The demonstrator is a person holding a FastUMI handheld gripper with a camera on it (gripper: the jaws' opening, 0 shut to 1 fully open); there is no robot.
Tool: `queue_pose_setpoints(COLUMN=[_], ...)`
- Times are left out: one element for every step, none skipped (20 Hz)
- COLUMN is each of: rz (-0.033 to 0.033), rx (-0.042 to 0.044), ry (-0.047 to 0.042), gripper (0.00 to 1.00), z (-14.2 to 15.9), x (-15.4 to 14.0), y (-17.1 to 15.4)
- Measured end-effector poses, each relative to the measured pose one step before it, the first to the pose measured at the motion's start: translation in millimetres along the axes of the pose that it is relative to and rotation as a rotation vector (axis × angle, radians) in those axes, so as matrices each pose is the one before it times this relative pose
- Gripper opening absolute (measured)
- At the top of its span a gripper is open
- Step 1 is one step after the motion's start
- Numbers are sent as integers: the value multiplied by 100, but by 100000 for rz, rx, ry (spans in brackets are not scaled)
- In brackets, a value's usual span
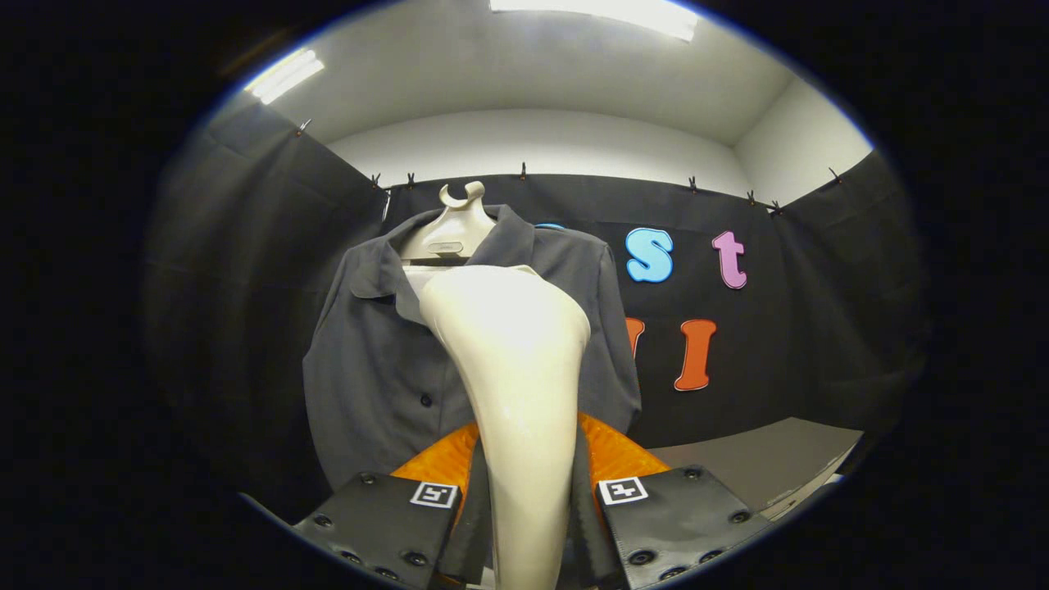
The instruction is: Iron the clothes twice with a garment steamer, once on the left side and once on the right side.
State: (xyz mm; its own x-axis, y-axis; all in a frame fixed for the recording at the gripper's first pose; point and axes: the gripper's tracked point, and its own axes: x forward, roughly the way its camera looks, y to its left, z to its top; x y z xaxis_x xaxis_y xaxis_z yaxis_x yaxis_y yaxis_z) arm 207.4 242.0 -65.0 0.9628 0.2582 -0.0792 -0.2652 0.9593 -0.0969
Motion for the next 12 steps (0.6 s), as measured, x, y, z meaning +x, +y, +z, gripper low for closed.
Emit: queue_pose_setpoints(rz=[790, 732, 613, 560, 681, 779, 516, 218, 184, 251, 1, -239], rx=[88, 30, -29, -78, -48, -217, -274, -153, -63, 98, 69, 102], ry=[-307, -267, -23, 243, 197, 315, 223, 228, 145, 163, 252, 127], gripper=[48, 48, 48, 48, 48, 48, 48, 48, 48, 48, 48, 48], z=[31, 35, -55, -75, -117, -121, -137, -63, -87, -94, -50, 24], x=[574, 553, 515, 512, 504, 507, 453, 404, 254, 113, 374, 360], y=[536, 442, 382, 389, 344, 352, 274, 206, 141, 154, 54, -15])
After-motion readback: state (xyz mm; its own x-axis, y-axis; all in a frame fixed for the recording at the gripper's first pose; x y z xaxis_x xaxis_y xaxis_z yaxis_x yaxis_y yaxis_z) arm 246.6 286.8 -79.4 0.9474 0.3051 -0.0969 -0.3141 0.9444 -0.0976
